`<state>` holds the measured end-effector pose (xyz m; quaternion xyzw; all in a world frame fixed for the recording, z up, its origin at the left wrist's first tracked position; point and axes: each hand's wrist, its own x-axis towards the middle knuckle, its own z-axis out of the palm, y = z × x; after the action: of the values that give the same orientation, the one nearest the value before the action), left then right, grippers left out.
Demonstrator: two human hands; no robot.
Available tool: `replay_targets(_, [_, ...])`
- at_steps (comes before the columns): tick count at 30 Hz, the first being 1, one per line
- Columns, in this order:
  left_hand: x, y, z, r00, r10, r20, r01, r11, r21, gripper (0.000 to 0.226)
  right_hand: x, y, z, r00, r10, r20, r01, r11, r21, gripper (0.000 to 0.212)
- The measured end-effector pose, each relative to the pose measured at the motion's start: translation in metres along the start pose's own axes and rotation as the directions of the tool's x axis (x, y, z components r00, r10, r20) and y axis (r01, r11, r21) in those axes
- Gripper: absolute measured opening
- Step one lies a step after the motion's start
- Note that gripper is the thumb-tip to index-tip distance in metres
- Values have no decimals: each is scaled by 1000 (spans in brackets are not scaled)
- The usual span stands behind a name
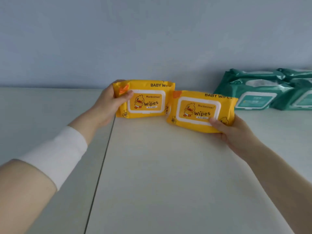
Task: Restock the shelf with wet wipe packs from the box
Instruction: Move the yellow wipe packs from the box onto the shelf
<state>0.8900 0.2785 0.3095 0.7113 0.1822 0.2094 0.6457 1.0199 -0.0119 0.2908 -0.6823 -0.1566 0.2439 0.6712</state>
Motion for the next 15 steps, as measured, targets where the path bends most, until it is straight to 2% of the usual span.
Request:
replay_targets(2, [24, -3, -8, 1000, 8, 9, -8, 999, 44, 20, 31, -3, 7, 998, -44, -41, 42, 998, -54, 85])
replay_targets(6, [52, -7, -27, 998, 42, -48, -35, 990, 139, 22, 73, -8, 20, 984, -113, -141, 82, 974, -213, 39])
replay_targets(10, [67, -11, -36, 995, 77, -68, -61, 975, 214, 23, 98, -9, 28, 954, -189, -233, 96, 928, -359, 43])
replay_targets(15, [78, -8, -33, 989, 119, -90, -86, 947, 309, 24, 117, -17, 33, 929, -229, -290, 111, 921, -372, 52])
